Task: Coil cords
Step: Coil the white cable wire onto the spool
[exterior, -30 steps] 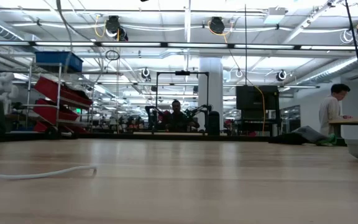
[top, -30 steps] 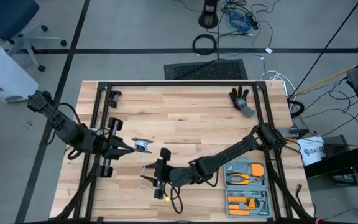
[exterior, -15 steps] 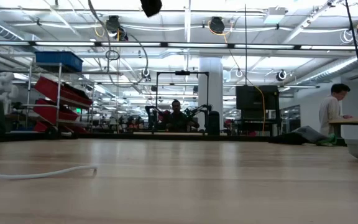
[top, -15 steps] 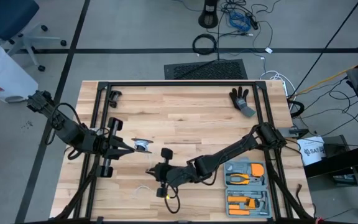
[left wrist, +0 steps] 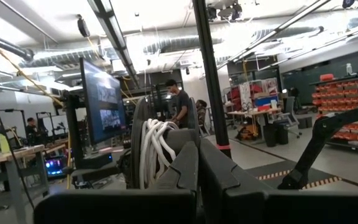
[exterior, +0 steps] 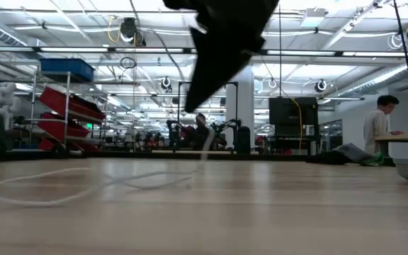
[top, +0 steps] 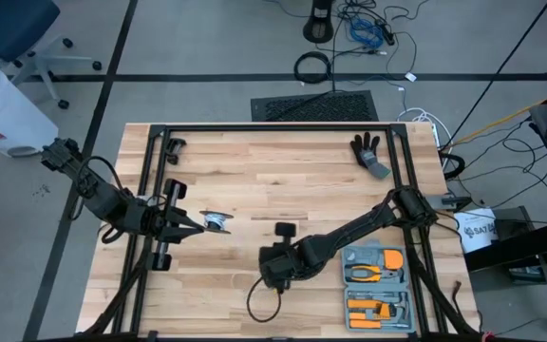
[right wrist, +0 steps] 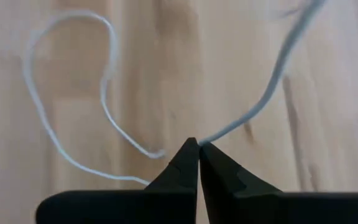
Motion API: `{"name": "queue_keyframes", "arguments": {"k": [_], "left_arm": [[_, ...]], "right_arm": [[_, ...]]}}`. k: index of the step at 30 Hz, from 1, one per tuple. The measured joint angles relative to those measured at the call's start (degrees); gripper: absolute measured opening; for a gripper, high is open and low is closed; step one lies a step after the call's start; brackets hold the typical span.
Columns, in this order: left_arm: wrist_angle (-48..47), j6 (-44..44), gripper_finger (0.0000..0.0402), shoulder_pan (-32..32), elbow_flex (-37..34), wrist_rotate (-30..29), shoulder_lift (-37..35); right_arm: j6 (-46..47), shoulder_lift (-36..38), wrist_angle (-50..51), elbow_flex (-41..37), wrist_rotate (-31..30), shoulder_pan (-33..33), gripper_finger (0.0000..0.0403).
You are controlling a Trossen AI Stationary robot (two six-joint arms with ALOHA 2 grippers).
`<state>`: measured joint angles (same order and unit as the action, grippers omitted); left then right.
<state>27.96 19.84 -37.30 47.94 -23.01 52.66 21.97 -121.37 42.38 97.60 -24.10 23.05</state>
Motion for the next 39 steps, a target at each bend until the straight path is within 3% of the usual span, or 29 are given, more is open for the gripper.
{"name": "queue_keyframes", "arguments": {"k": [10,18,27,32,39], "left_arm": [[3.57,3.05,0.0002,-1.67,0.0,0.01,-3.05],[5.64,6.68,0.0002,-1.73,0.0,-0.01,-6.84],[10.81,15.8,0.0002,-1.74,0.02,-2.81,-12.18],[8.73,16.5,0.0002,-1.73,0.17,-5.38,-13.48],[-3.33,9.07,0.0002,-1.73,0.15,-8.8,-11.29]], "right_arm": [[9.42,2.28,20.83,0.0,-1.55,0.66,0.0],[10.99,2.35,30.35,0.0,6.23,3.44,0.0],[13.25,2.33,33.54,0.0,9.54,6.19,0.0],[14.06,4.12,33.06,0.0,9.42,7.48,0.0],[18.78,10.24,30.95,0.0,-3.37,9.28,0.0017]]}}
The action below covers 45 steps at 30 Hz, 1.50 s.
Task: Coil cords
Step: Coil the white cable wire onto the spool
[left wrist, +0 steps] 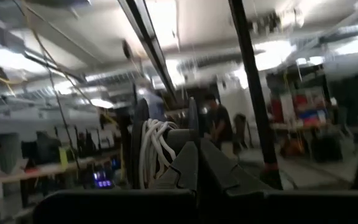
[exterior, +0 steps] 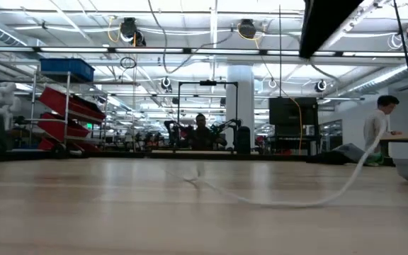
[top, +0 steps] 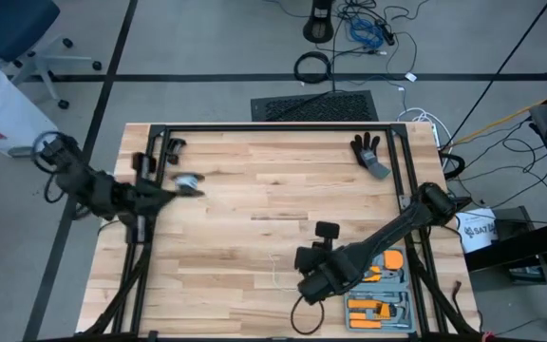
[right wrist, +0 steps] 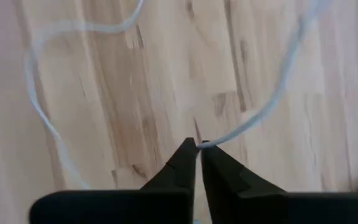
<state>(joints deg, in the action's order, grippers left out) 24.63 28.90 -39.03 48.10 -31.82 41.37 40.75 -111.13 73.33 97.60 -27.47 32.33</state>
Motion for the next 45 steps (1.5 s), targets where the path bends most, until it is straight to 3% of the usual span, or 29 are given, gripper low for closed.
{"name": "queue_keyframes", "arguments": {"k": [7,11,13,18,22,24,30,40,45], "left_arm": [[-3.3,-6.04,0.0002,0.0,-0.02,-0.22,5.05],[-3.3,-7.16,0.0002,0.0,-0.02,-0.22,8.35],[-3.07,-7.46,0.0002,0.0,-0.04,-0.19,9.64],[-2.7,-8.8,0.0002,0.0,-0.09,-0.19,10.09],[-3.89,-11.96,0.0002,0.0,-0.09,-0.13,10.19],[-5.12,-13.02,0.0002,0.0,-0.09,-0.13,10.29],[-9.42,-13.59,0.0002,-0.47,-0.09,3.58,10.76],[-16.31,-11.04,0.0002,-0.59,-0.09,20.66,10.42],[-17.21,-10.6,0.0002,-1.0,-0.09,25.26,10.42]], "right_arm": [[-0.13,2.68,-2.75,0.02,-7.6,3.21,0.0077],[-3.86,2.58,-5.86,0.0,-17.85,4.27,0.0106],[-6.26,2.26,-9.39,0.02,-21.76,4.34,0.0116],[-14.69,2.12,-20.2,0.0,-23.51,3.26,0.0142],[-26.57,2.12,-35.36,0.0,-26.38,1.2,0.0156],[-32.95,1.93,-44.67,0.0,-24.29,-0.37,0.0158],[-43.99,-2.21,-62.96,0.04,-8.67,-4.97,0.0151],[-44.29,-9.41,-72.47,-0.04,0.48,-7.83,0.0146],[-44.53,-9.91,-72.79,0.03,1.77,-8.12,0.0146]]}}
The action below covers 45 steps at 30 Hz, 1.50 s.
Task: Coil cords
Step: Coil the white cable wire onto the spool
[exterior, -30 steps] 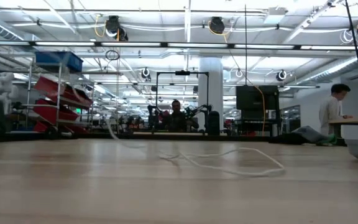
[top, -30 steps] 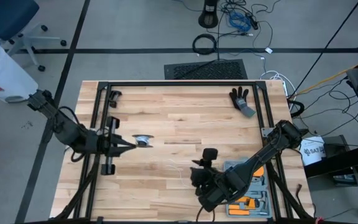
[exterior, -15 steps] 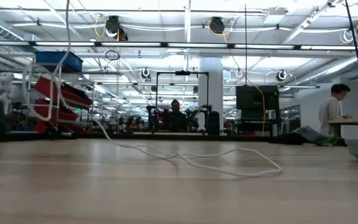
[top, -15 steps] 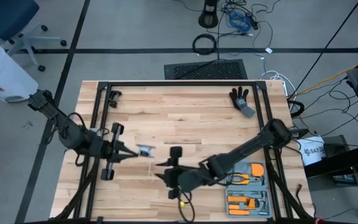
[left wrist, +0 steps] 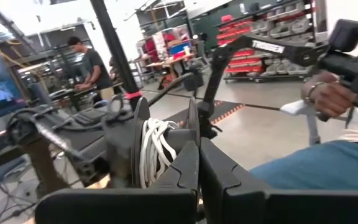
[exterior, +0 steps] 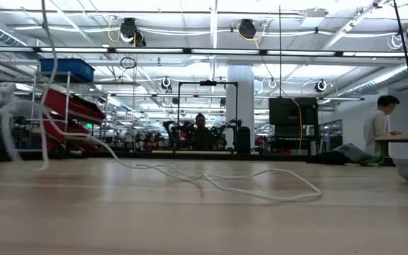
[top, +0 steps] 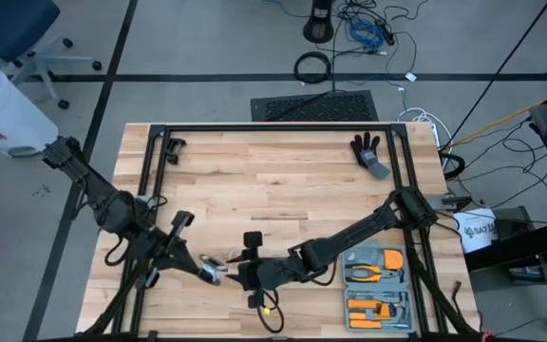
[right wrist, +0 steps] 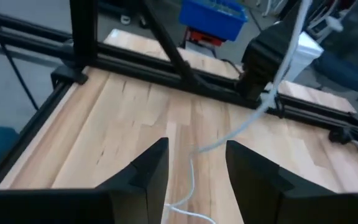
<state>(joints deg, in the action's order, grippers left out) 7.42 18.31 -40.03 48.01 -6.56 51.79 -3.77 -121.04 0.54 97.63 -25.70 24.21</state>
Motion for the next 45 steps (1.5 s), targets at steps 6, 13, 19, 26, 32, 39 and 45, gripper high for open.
{"name": "queue_keyframes", "arguments": {"k": [6,13,19,26,32,39,45], "left_arm": [[-0.35,0.03,0.0002,-1.86,0.0,0.39,0.0],[-0.95,0.57,0.0002,-3.1,0.0,0.41,-0.17],[-1.13,0.57,0.0002,-3.8,0.0,0.67,-0.17],[-1.13,1.15,0.0002,-4.0,0.01,3.85,-0.15],[-1.14,1.53,0.0002,-4.0,0.02,3.97,-0.15],[-3.25,0.8,0.0002,-4.0,0.07,3.95,-0.17],[-8.17,-0.02,0.0002,-4.0,0.07,1.6,-0.55]], "right_arm": [[1.29,-1.31,-1.39,0.05,3.19,-0.95,0.0146],[2.68,-4.75,-5.78,-0.07,6.57,-1.71,0.0146],[2.67,-6.18,-7.6,-0.05,6.58,-1.99,0.0146],[2.45,-7.02,-7.22,-0.03,6.61,-2.12,0.014],[2.58,-7.38,-7.42,-0.03,6.62,-2.15,0.0078],[1.58,-6.96,-4.26,-0.03,8.88,-2.08,0.0008],[3.89,-1.97,9.6,-0.03,11.07,-0.04,0.0002]]}}
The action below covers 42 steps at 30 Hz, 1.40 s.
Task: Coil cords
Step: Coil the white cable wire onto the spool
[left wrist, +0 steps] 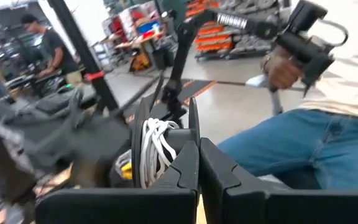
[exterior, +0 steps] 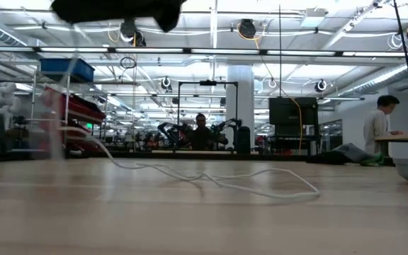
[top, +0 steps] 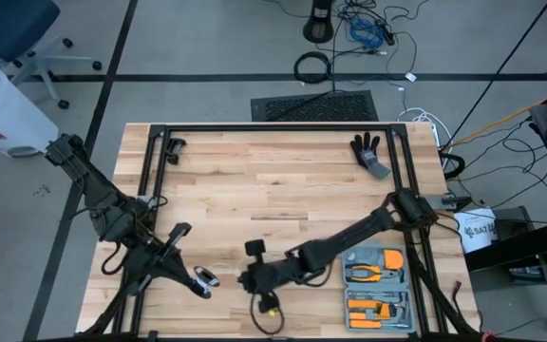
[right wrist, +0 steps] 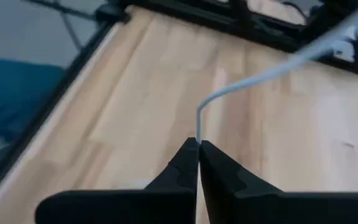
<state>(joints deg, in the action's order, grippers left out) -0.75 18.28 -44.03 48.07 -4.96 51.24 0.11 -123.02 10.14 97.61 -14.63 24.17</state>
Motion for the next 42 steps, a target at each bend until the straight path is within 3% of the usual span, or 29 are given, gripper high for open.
{"name": "queue_keyframes", "arguments": {"k": [4,11,30,35,42], "left_arm": [[-1.82,-2.63,0.0002,0.0,0.0,-4.04,-0.68],[-6.95,-7.29,0.0002,0.07,0.0,-10.15,-1.19],[-12.95,-15.84,0.0002,3.11,0.0,-10.9,-1.01],[-14.04,-18.03,0.0002,5.25,0.0,-9.17,0.2],[-12.19,-18.03,0.0002,7.47,0.0,1.01,4.62]], "right_arm": [[0.06,3.48,5.4,0.02,0.12,2.45,0.0001],[-2.49,8.68,4.62,0.02,1.72,5.93,0.0001],[-12.2,14.21,-7.08,0.02,3.35,10.51,0.0],[-14.36,14.22,-7.56,2.74,4.77,10.41,0.0],[-18.57,14.2,-5.46,6.84,5.64,10.42,0.0]]}}
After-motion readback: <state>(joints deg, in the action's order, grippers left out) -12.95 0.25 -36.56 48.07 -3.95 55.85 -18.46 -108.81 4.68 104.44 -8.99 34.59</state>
